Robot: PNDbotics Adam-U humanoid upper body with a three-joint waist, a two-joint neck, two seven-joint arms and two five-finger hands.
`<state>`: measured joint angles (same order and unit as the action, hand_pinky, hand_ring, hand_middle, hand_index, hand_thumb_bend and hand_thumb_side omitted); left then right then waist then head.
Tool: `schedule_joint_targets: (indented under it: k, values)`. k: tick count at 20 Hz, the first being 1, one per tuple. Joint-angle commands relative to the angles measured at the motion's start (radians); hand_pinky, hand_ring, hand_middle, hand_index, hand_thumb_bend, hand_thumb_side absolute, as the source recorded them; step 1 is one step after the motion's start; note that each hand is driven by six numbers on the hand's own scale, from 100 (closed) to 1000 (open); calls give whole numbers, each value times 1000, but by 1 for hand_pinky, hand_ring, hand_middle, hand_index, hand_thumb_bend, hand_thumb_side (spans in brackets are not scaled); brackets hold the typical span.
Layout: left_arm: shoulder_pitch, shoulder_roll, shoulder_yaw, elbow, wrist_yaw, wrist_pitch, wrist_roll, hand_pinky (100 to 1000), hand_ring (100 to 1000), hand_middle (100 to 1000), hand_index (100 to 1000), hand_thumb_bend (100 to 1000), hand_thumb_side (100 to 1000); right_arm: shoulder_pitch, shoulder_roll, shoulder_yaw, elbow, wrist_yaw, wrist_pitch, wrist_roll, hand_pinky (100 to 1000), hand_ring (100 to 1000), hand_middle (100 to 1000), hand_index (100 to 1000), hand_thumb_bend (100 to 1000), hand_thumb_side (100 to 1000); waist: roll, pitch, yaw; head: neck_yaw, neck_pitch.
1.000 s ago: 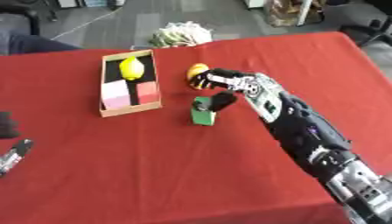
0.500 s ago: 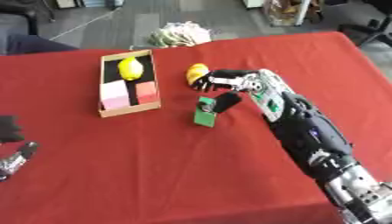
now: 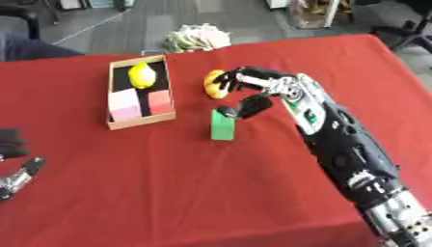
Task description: Pick up objects on the table and place them in the box.
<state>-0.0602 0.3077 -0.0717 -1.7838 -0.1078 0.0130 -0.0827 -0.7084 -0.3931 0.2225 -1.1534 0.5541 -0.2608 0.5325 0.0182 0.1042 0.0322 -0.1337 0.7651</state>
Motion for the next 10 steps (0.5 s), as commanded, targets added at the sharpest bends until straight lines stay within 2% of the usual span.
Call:
schedule_joint_targets:
  k: [1,5,6,7,9,10]
  values:
    - [-3,9,5,-10,-5,-1,-4,739,609,599,768,579,286,-6,-30,16,-42,-9,2,23,809,820,812,947,401,304,-14,-28,0,0,0]
    - [-2,8,5,-10,-7,0,-7,739,609,599,768,578,287,6,-20,47,-32,39,-15,82,813,831,823,953,397,225,-13,-28,0,-2,0]
    - [-2,7,4,-10,-7,1,-8,739,609,599,768,578,287,8,-15,51,-25,54,-19,95,813,832,822,953,447,198,-12,-28,0,-2,0]
    - [-2,7,4,-10,-7,1,-9,739,609,599,768,578,288,9,-9,54,-19,67,-23,108,813,833,824,952,399,225,-12,-28,0,-3,0]
    - [-2,6,3,-9,-7,1,-10,739,609,598,768,577,288,9,0,61,-5,91,-33,126,814,834,825,953,435,210,-12,-27,0,-5,-1]
    - [-2,5,3,-9,-7,1,-11,739,609,598,768,577,288,8,4,63,1,102,-36,131,813,834,826,952,401,231,-12,-27,0,-6,-1]
